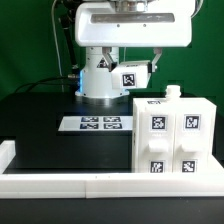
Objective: Assemble cabinet
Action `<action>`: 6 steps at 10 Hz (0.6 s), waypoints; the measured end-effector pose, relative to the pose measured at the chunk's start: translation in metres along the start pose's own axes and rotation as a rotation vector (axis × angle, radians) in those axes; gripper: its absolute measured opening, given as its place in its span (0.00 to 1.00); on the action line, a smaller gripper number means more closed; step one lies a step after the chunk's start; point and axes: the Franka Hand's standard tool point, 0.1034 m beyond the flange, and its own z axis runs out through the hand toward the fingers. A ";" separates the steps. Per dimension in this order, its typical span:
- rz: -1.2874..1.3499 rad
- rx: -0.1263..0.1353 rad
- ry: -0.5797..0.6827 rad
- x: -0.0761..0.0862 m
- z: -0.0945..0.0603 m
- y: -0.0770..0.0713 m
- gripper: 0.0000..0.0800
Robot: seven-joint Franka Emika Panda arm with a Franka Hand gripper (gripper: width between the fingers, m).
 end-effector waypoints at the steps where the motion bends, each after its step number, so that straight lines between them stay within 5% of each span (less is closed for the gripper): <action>1: -0.016 -0.016 0.010 0.005 -0.007 -0.008 0.69; 4: -0.060 -0.010 0.073 0.046 -0.031 -0.038 0.69; 6: -0.065 -0.009 0.081 0.051 -0.032 -0.042 0.69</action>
Offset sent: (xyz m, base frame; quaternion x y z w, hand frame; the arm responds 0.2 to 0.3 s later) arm 0.0559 0.0231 0.0297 -0.0151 0.0232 -0.0402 0.9988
